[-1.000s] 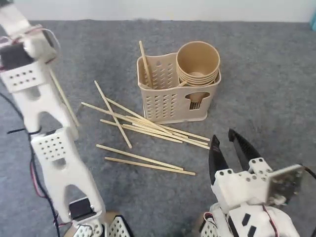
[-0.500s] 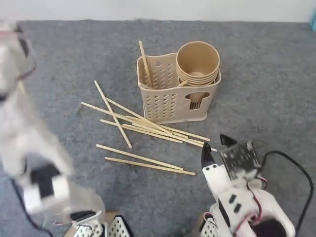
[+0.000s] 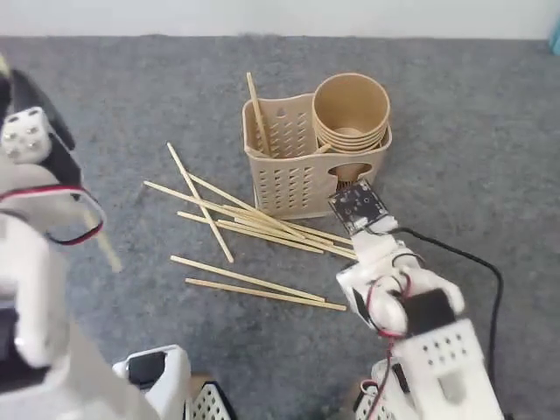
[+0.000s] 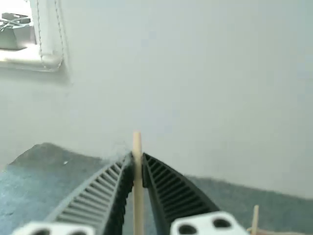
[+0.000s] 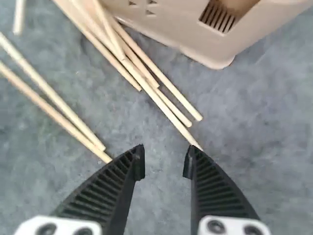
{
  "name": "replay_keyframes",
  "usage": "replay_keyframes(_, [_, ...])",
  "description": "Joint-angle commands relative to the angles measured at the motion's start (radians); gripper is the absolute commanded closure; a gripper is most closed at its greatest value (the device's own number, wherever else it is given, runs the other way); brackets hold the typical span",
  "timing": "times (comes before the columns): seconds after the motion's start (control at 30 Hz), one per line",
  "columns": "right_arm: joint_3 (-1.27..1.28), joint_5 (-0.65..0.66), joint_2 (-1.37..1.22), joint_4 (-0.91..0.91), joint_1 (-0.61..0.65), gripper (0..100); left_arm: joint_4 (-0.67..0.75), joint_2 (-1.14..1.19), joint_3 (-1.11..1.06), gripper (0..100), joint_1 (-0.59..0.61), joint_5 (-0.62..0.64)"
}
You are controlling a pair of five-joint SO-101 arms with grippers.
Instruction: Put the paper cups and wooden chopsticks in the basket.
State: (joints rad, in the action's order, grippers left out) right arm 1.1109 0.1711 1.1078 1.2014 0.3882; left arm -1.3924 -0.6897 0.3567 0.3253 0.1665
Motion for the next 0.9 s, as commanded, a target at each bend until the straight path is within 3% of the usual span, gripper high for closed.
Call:
replay_keyframes(0.0, [0.101,-0.101,-0.058,-0.193,-0.001,86.1,0.212,-0.092,-0.145,99,-0.077,0.084])
replay_keyframes(0.17, [0.218,-0.114,-0.062,-0.331,-0.001,86.1,0.471,-0.149,-0.363,99,-0.187,0.1])
replay_keyframes(0.5, [0.241,-0.115,-0.068,-0.343,0.007,86.1,1.208,-0.15,-0.762,99,-0.411,0.089])
replay_keyframes(0.67, [0.245,-0.112,-0.062,-0.343,0.007,86.1,1.32,-0.121,-0.808,99,-0.528,-0.023])
replay_keyframes(0.87, [0.245,-0.107,-0.064,-0.343,0.007,86.1,1.412,0.115,-0.727,99,-0.528,-0.044])
